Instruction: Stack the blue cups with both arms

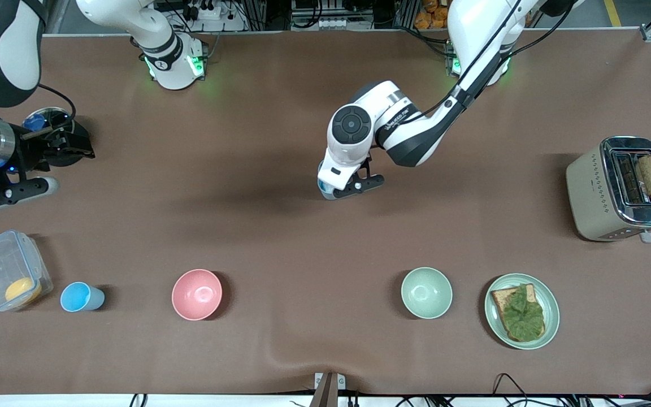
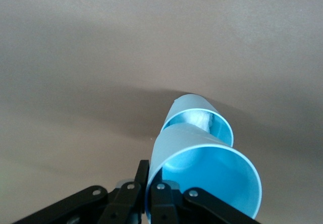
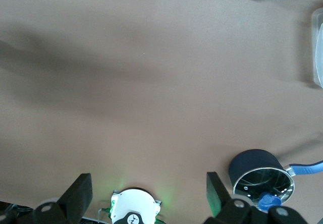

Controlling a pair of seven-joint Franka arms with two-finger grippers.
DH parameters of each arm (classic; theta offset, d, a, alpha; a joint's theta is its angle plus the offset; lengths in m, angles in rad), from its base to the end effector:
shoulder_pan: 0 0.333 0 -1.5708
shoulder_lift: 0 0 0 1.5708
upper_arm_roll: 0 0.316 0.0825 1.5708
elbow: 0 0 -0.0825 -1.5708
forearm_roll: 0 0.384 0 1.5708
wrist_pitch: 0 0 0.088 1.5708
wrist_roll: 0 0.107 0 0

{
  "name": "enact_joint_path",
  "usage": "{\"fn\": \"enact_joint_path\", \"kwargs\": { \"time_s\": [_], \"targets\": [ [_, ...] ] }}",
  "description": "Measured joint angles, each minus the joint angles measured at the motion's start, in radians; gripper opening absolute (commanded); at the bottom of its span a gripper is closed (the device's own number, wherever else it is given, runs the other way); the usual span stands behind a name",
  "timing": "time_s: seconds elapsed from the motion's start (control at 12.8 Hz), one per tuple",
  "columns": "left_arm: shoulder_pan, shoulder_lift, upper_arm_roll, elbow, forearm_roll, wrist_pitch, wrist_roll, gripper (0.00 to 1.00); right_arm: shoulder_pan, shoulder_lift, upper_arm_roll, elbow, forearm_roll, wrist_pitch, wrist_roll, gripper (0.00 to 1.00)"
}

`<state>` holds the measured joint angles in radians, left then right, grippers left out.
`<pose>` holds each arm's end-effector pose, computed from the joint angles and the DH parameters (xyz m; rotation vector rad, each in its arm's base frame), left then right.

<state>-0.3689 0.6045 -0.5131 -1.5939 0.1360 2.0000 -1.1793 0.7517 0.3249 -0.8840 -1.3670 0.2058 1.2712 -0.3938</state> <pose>0.4696 -0.4851 0.3066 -3.0765 -0.4534 0.3190 0.5887 0.0240 0.5648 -3.0412 -0.4284 0.4754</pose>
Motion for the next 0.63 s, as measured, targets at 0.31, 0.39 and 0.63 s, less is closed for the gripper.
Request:
{"fn": "enact_joint_path", "kwargs": {
  "time_s": [0.31, 0.39, 0.63],
  "targets": [
    [-0.010, 0.004, 0.000, 0.021, 0.004, 0.001, -0.019, 1.00, 0.003, 0.000, 0.001, 0.000, 0.000, 0.000, 0.000, 1.00],
    [-0.014, 0.004, 0.000, 0.026, 0.014, 0.001, -0.023, 1.00, 0.003, 0.000, 0.001, 0.000, 0.000, 0.000, 0.000, 1.00],
    [-0.010, 0.000, 0.003, 0.078, 0.038, 0.006, -0.034, 1.00, 0.003, 0.000, 0.001, 0.000, -0.001, 0.000, 0.000, 1.00]
  ]
}}
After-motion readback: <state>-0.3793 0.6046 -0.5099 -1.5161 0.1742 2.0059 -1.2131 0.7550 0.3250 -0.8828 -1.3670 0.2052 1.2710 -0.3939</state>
